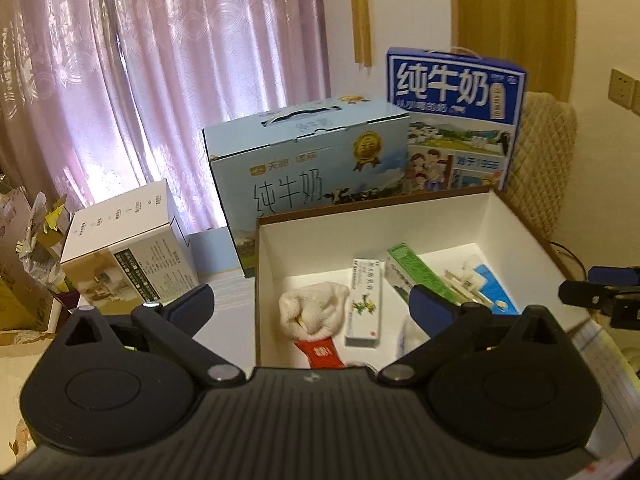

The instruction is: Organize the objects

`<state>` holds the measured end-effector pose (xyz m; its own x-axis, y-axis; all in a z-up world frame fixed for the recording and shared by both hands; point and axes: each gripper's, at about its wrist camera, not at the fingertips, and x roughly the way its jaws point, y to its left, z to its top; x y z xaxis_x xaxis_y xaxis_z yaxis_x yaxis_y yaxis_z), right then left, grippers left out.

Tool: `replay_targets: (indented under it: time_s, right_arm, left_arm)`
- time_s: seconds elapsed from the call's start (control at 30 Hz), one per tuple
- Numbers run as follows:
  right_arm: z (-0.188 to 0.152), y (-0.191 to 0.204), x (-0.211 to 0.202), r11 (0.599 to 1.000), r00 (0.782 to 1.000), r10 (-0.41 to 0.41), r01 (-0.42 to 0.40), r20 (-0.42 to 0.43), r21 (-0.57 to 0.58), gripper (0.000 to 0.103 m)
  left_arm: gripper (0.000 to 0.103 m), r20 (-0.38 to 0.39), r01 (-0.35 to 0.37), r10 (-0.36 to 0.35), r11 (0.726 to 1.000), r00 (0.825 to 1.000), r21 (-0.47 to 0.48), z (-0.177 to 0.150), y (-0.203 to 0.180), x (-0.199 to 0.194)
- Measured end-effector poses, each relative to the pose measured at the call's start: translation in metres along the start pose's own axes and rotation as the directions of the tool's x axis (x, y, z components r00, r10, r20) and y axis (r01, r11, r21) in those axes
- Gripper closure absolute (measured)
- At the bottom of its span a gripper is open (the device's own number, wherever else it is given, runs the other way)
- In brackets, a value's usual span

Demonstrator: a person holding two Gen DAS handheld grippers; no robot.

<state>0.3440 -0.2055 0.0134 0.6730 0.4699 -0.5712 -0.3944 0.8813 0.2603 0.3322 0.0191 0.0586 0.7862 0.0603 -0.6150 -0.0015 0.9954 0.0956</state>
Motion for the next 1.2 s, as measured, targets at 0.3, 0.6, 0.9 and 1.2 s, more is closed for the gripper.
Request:
replay_targets:
  time_s: [0.3, 0.6, 0.9, 1.2]
  right_arm:
    - [-0.022, 0.004, -0.037, 0.999, 0.999, 0.045, -0.045, -0.004, 0.013, 0.031]
    - [-0.043, 0.017, -0.07, 0.997, 0.997, 0.08, -0.08, -0.017, -0.01, 0.031]
    - [-0.064, 0.024, -0.098, 0.997, 0.995, 0.077, -0.077, -0.069, -0.003, 0.031]
    - [-0.086, 0.042, -0.137, 0.999, 0.997, 0.047, -0.046, -0.062, 0.014, 0.031]
  left_arm:
    - [0.001, 0.003, 0.006, -0.006, 1.0, 1.0, -0.026, -0.021, -0.02, -0.052]
    - [0.001, 0.006, -0.033, 0.034, 0.998, 0.999, -0.059, -0.05, -0.035, -0.095]
    - [0.001, -0.025, -0.056, 0.054, 0.994, 0.998, -0.098, -0.084, -0.037, -0.127]
    - [0.001, -0.063, -0.002, -0.005, 0.994, 0.998, -0.111, -0.111, -0.034, -0.158]
